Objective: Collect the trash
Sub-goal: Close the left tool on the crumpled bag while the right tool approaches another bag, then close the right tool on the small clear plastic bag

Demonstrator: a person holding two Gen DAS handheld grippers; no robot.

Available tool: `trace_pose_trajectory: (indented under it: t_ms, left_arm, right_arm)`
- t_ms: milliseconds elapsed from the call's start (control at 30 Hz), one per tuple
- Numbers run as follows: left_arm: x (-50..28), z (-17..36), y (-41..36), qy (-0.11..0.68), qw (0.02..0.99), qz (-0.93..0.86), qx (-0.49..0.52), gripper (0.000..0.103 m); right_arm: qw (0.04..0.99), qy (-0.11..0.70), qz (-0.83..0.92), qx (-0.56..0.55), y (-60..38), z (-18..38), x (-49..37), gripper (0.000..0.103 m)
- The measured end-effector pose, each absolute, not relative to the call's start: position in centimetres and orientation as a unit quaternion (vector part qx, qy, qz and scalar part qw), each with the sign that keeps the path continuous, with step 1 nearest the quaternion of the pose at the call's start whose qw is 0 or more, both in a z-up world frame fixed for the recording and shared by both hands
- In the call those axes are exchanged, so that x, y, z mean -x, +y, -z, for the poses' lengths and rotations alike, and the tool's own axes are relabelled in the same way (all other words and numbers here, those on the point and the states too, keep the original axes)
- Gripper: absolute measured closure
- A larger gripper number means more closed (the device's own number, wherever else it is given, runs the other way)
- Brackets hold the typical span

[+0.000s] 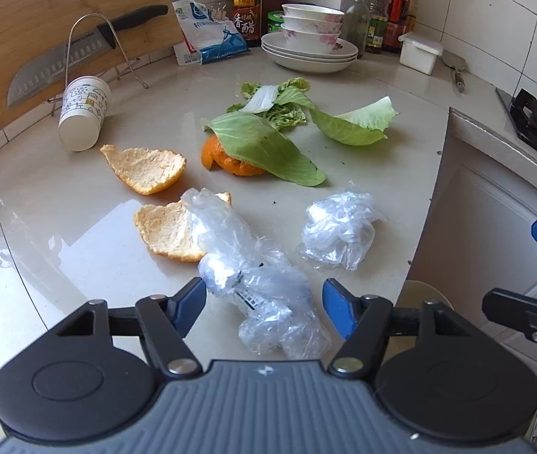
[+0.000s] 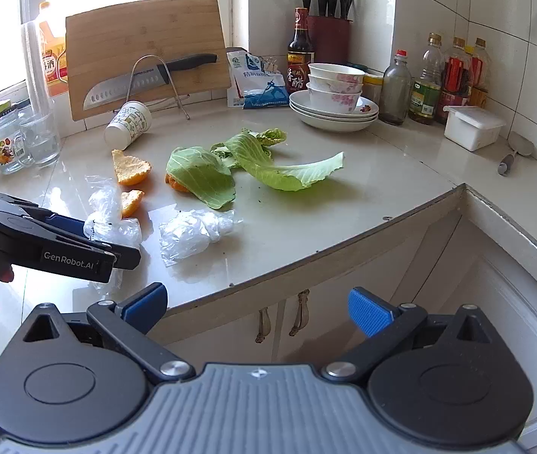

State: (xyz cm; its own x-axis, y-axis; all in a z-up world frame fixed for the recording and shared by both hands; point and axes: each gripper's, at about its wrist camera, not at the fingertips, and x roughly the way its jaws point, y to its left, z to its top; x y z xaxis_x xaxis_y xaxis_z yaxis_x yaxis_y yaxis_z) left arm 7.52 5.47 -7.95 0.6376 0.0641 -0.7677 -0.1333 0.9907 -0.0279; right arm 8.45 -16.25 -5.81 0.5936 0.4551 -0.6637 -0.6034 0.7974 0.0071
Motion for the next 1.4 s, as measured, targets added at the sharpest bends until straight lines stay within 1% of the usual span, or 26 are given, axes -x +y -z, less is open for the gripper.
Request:
trace_pose_trajectory:
  t_ms: [200, 267, 300, 567, 600, 633, 700, 733, 767, 900, 1000, 1067, 1100, 1200, 1233, 1400]
  left_arm:
    - [-7.9, 8.4, 5.9, 0.429, 0.9, -0.052, 0.048, 0.047]
    - [-7.9, 8.5, 6.1, 0.433, 0.899, -0.047, 0.052, 0.057]
    - [-7.9, 8.6, 6.2, 0.434, 0.898, -0.046, 0.054, 0.058]
    - [-7.5, 8.6, 6.8, 0.439, 0.895, -0.052, 0.055, 0.06]
    - [-7.4, 8.6, 6.8, 0.44, 0.895, -0.054, 0.053, 0.059]
    - [-7.2, 8.5, 6.9, 0.441, 0.894, -0.055, 0.052, 0.057]
    - [-7.0, 8.3, 7.1, 0.439, 0.895, -0.058, 0.05, 0.045]
    - [-6.8, 8.2, 7.2, 0.436, 0.896, -0.063, 0.05, 0.034]
    - [-6.7, 8.0, 7.3, 0.432, 0.898, -0.066, 0.052, 0.028]
    - [-7.0, 7.7, 8.1, 0.425, 0.899, -0.071, 0.075, 0.029]
    - [-7.4, 7.9, 8.7, 0.424, 0.898, -0.069, 0.092, 0.034]
    - [-7.7, 8.1, 8.9, 0.429, 0.895, -0.065, 0.099, 0.049]
    - [-7.8, 8.2, 8.9, 0.43, 0.895, -0.063, 0.102, 0.049]
    - [-7.8, 8.3, 9.0, 0.43, 0.894, -0.058, 0.107, 0.062]
    - [-7.8, 8.3, 9.0, 0.432, 0.894, -0.054, 0.108, 0.063]
    - [-7.6, 8.0, 9.2, 0.435, 0.893, -0.051, 0.101, 0.064]
  right_arm:
    - [0.88, 0.338, -0.314, 0.111, -15.0, 6.3, -9.1, 0.0]
    - [0.879, 0.339, -0.318, 0.112, -14.6, 6.6, -9.4, 0.0]
    - [0.877, 0.34, -0.32, 0.112, -14.4, 6.7, -9.6, 0.0]
    - [0.866, 0.341, -0.345, 0.119, -12.7, 8.5, -11.4, 0.0]
    - [0.864, 0.343, -0.348, 0.118, -12.5, 8.6, -11.7, 0.0]
    - [0.862, 0.344, -0.352, 0.118, -12.2, 8.8, -11.9, 0.0]
    - [0.86, 0.344, -0.357, 0.119, -11.7, 8.9, -12.4, 0.0]
    - [0.86, 0.343, -0.359, 0.12, -11.5, 9.0, -12.6, 0.0]
    - [0.859, 0.343, -0.362, 0.119, -11.3, 9.0, -12.7, 0.0]
    - [0.857, 0.345, -0.365, 0.116, -11.0, 9.1, -13.1, 0.0]
    - [0.858, 0.342, -0.366, 0.114, -11.1, 9.0, -13.2, 0.0]
    - [0.858, 0.342, -0.367, 0.113, -11.1, 9.0, -13.3, 0.0]
    - [0.858, 0.341, -0.368, 0.113, -11.1, 9.0, -13.4, 0.0]
    - [0.856, 0.343, -0.371, 0.111, -10.9, 9.0, -13.7, 0.0]
    - [0.855, 0.345, -0.373, 0.108, -10.7, 9.1, -13.8, 0.0]
    - [0.85, 0.349, -0.379, 0.105, -9.7, 9.7, -14.4, 0.0]
